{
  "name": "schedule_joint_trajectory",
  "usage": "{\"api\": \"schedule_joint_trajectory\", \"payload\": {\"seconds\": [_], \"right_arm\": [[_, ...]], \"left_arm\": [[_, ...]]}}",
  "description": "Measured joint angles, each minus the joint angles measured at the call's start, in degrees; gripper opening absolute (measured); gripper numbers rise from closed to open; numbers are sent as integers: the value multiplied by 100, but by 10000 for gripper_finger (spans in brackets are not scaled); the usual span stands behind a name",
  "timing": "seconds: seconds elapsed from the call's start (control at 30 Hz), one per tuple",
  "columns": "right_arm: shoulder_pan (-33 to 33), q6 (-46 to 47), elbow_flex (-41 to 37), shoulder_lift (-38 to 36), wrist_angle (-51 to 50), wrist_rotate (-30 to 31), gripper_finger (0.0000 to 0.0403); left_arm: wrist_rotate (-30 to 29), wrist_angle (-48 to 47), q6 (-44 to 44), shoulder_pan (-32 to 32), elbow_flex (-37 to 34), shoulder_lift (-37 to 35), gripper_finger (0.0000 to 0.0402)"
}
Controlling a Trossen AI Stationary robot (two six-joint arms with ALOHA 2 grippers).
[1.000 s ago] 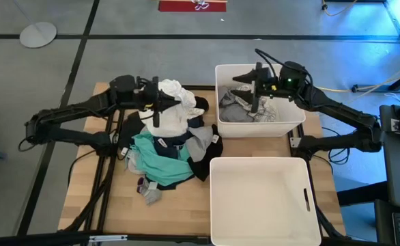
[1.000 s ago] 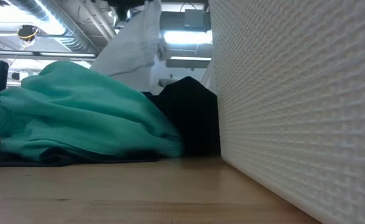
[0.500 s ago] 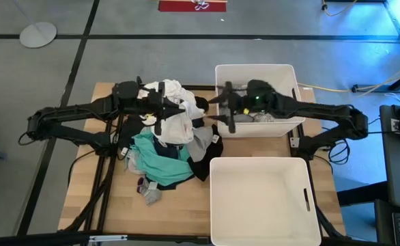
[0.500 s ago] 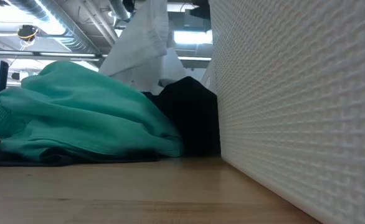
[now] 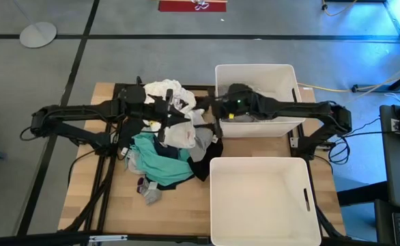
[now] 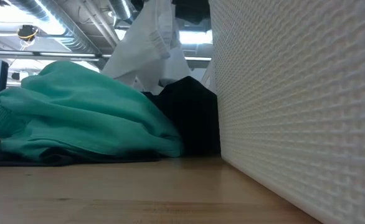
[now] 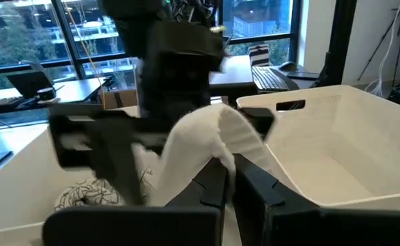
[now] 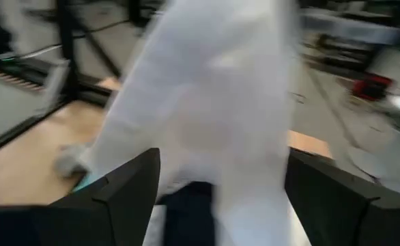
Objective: Sort clothes
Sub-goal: Put the white pants into the top white laundry bin
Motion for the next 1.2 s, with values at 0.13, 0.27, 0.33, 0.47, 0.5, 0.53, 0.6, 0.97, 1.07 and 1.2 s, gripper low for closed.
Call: {"api": "schedule_joint_trajectory", "payload": {"seconds": [0.13, 0.27, 0.33, 0.47, 0.5, 0.53, 0.6, 0.97, 1.07, 1.2], "right_arm": [[224, -436, 34, 151, 133, 69, 289], [348, -980, 34, 163, 208, 638, 252], [386, -1066, 34, 163, 228, 790, 216], [385, -1132, 34, 163, 229, 829, 118], [385, -1133, 34, 163, 229, 831, 92], [385, -1137, 34, 163, 229, 833, 65], [385, -1146, 34, 163, 231, 916, 21], [383, -1133, 34, -184, 231, 1357, 16], [386, -1132, 34, -461, 249, 1665, 7], [381, -1131, 38, -970, 251, 2206, 19]], "left_arm": [[3, -49, 5, -1, -2, 11, 12], [-1, -38, 30, 1, -2, 9, 12], [-2, -33, 31, 1, -2, 9, 13], [-2, -37, -30, 1, -2, 9, 13], [-2, -34, -51, 1, -2, 9, 13], [0, -33, -60, 1, -2, 9, 13], [-2, -45, -142, 3, -2, 9, 16], [-1098, -444, 97, 48, 0, -125, 114], [-1281, -721, 177, 47, 0, -288, 135], [-1664, -1254, 186, 47, 0, -559, 148]]}}
